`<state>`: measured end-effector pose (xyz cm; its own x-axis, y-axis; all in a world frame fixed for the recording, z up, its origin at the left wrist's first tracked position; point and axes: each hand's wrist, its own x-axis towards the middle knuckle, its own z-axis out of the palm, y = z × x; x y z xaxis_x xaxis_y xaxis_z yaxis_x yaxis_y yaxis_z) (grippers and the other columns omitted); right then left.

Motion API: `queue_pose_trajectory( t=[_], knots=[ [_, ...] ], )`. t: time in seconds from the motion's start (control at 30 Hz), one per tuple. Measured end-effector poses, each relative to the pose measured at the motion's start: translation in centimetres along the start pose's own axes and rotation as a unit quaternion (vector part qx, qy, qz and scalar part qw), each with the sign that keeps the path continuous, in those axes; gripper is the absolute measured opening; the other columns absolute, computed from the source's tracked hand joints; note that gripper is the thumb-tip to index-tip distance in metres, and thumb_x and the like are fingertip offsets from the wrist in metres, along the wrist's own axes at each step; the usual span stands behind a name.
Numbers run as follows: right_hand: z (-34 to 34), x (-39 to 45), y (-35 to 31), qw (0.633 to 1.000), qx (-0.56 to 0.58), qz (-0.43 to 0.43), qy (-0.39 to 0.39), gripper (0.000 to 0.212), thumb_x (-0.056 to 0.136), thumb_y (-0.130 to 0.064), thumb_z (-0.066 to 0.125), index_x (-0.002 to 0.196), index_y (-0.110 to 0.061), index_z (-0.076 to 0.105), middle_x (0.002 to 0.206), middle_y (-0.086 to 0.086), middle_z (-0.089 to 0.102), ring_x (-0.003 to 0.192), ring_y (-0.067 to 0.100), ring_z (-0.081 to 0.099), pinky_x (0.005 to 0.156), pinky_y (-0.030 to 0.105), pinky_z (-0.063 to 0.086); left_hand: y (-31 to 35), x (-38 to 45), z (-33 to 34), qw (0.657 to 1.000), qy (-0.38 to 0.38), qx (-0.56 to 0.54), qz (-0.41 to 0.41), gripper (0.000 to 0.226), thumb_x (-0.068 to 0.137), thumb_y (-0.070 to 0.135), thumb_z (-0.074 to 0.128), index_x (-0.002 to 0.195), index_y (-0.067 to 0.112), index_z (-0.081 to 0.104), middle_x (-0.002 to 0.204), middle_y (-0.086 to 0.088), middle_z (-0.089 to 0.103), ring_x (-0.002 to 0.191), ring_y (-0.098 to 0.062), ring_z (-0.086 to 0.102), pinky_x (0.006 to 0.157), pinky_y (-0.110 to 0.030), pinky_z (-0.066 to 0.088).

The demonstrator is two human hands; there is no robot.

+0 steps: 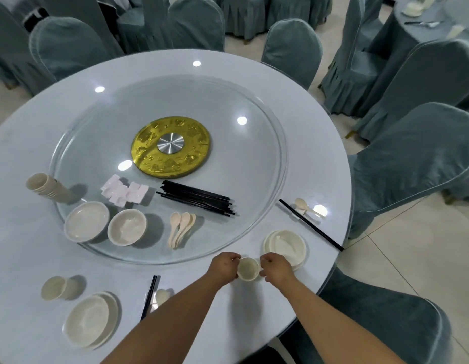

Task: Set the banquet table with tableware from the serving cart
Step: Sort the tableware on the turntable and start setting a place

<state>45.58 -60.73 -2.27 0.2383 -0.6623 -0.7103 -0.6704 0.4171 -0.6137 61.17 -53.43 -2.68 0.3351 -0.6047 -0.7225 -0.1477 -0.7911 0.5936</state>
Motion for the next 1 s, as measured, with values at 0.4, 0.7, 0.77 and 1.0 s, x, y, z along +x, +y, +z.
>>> queue_pose_trajectory(
  t=[0.4, 0.7, 0.77, 1.0],
  knots=[
    [0.2, -0.5, -3.5, 0.990, -0.066, -0.096, 0.073, 0.022, 0.097, -0.014, 0.048, 0.108, -0.009, 0.067, 0.102, 0.008, 0.069, 0.095, 0.026, 0.063, 0.095, 0.040, 0.049, -4.0, -6.9, -5.4, 0.996, 0.053, -0.072, -0.012, 0.027, 0.100, 0.019, 0.045, 0.114, 0.008, 0.065, 0.099, -0.006, 0.063, 0.079, -0.023, 0.064, 0.070, -0.025, 0.049],
    [13.2, -10.7, -0.5, 0.985, 0.011, -0.164, 0.058, 0.030, 0.096, -0.004, 0.042, 0.119, -0.011, 0.060, 0.093, 0.007, 0.069, 0.082, 0.023, 0.066, 0.068, 0.028, 0.049, -18.1, -17.3, -10.3, 0.986, 0.080, -0.147, -0.006, 0.028, 0.098, 0.021, 0.043, 0.114, 0.011, 0.064, 0.095, -0.004, 0.062, 0.072, -0.017, 0.060, 0.051, -0.013, 0.042],
    [17.4, -14.1, 0.7, 0.987, 0.021, -0.159, 0.031, 0.033, 0.093, 0.000, 0.041, 0.116, -0.014, 0.059, 0.091, 0.008, 0.070, 0.078, 0.022, 0.066, 0.061, 0.025, 0.046, -23.0, -20.4, -11.9, 0.983, 0.099, -0.155, -0.005, 0.027, 0.098, 0.021, 0.044, 0.112, 0.011, 0.065, 0.094, -0.004, 0.064, 0.070, -0.017, 0.061, 0.058, -0.017, 0.045],
    [28.7, -23.9, 4.0, 0.986, -0.039, -0.150, -0.063, 0.028, 0.092, 0.000, 0.044, 0.109, -0.010, 0.063, 0.086, 0.009, 0.072, 0.074, 0.023, 0.067, 0.055, 0.021, 0.046, -36.2, -30.7, -17.0, 0.961, 0.203, -0.180, -0.048, 0.021, 0.100, 0.017, 0.047, 0.095, 0.011, 0.066, 0.086, -0.007, 0.063, 0.065, -0.016, 0.057, 0.060, -0.025, 0.051]
  ],
)
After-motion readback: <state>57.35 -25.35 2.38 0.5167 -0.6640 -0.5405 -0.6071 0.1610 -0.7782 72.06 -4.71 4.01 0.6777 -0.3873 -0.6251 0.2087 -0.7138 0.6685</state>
